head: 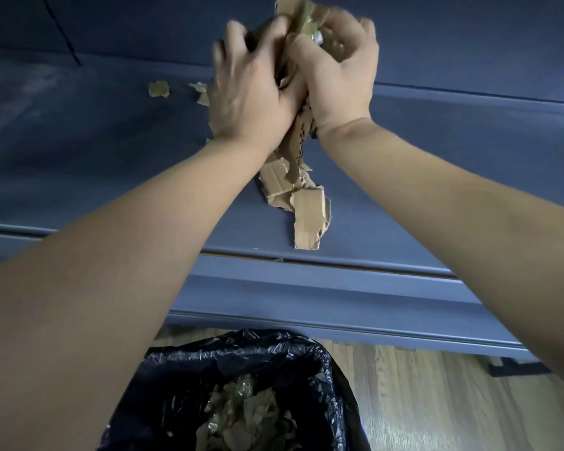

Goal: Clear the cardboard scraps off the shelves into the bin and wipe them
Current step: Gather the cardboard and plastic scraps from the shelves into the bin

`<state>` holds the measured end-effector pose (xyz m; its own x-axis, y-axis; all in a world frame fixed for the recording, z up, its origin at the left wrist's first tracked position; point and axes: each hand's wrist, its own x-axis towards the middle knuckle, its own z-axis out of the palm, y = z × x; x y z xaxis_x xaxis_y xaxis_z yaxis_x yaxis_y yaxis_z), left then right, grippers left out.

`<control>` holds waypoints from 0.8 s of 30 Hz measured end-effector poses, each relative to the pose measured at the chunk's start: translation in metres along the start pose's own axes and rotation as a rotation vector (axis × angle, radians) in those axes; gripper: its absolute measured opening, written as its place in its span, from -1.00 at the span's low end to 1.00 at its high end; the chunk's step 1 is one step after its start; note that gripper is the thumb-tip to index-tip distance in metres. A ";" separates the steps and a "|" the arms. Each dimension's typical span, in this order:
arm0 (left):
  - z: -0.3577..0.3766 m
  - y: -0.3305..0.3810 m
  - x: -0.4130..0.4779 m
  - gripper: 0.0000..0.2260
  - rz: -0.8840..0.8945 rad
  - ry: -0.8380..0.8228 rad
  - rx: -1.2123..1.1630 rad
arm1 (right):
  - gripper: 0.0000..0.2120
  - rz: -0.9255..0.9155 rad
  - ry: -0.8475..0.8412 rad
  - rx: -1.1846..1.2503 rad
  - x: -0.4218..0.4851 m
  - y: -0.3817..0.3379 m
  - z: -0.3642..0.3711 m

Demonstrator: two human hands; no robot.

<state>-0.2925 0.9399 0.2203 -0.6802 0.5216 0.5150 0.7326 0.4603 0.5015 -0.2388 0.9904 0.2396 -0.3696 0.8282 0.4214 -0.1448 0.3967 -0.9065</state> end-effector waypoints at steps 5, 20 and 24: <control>-0.014 -0.008 -0.022 -0.49 0.022 -0.054 0.009 | -0.84 0.051 0.001 0.047 -0.027 -0.008 0.000; -0.071 -0.038 -0.145 -0.38 -0.005 -0.084 0.006 | -0.72 0.182 -0.004 0.019 -0.163 -0.026 -0.008; -0.086 -0.039 -0.192 -0.39 -0.042 -0.095 0.045 | -0.68 0.192 -0.050 0.024 -0.208 -0.031 -0.019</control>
<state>-0.1925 0.7599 0.1610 -0.7067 0.5658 0.4248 0.7051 0.5136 0.4888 -0.1402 0.8135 0.1807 -0.4376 0.8666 0.2397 -0.0887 0.2237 -0.9706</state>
